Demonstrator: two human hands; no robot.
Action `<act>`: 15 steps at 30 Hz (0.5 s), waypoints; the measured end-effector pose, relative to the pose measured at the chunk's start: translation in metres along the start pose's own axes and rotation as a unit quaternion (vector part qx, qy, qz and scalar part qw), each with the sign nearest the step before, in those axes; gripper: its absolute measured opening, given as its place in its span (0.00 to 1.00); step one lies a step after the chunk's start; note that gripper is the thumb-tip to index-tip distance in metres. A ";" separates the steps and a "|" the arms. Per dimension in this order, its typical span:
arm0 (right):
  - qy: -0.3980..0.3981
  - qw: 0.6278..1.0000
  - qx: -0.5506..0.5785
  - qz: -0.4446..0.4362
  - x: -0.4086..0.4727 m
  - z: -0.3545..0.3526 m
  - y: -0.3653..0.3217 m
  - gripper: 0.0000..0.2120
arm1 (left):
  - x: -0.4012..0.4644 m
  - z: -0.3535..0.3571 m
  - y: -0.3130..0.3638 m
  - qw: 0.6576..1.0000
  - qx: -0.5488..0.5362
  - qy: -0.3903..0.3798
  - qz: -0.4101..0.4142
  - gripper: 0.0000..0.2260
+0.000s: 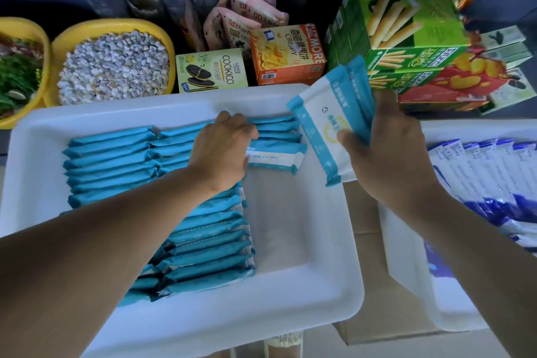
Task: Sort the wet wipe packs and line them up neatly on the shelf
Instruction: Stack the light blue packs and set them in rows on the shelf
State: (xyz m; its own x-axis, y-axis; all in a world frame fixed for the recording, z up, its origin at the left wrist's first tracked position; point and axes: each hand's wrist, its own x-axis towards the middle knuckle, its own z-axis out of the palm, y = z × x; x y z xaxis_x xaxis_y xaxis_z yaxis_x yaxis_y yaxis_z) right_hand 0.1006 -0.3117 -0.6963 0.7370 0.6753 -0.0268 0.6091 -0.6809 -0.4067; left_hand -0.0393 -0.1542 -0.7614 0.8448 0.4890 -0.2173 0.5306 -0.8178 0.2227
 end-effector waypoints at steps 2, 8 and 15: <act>-0.009 1.000 0.028 0.006 0.001 -0.003 0.008 0.18 | 0.002 0.003 0.004 1.000 0.012 0.021 0.000 0.18; -0.077 0.995 0.047 -0.045 -0.004 -0.006 0.004 0.13 | -0.007 -0.028 0.022 0.964 -0.264 0.032 -0.027 0.26; -0.164 0.977 0.082 -0.111 -0.015 0.000 -0.033 0.20 | -0.041 -0.061 0.019 0.963 -0.265 -0.039 -0.002 0.24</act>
State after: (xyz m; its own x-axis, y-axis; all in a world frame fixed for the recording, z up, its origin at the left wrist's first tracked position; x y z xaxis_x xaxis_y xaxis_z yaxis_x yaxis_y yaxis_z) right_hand 0.0699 -0.2991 -0.6824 0.4427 0.8737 -0.2018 0.6684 -0.4715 -0.5752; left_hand -0.0595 -0.1707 -0.6900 0.8463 0.4495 -0.2857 0.5115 -0.5365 0.6712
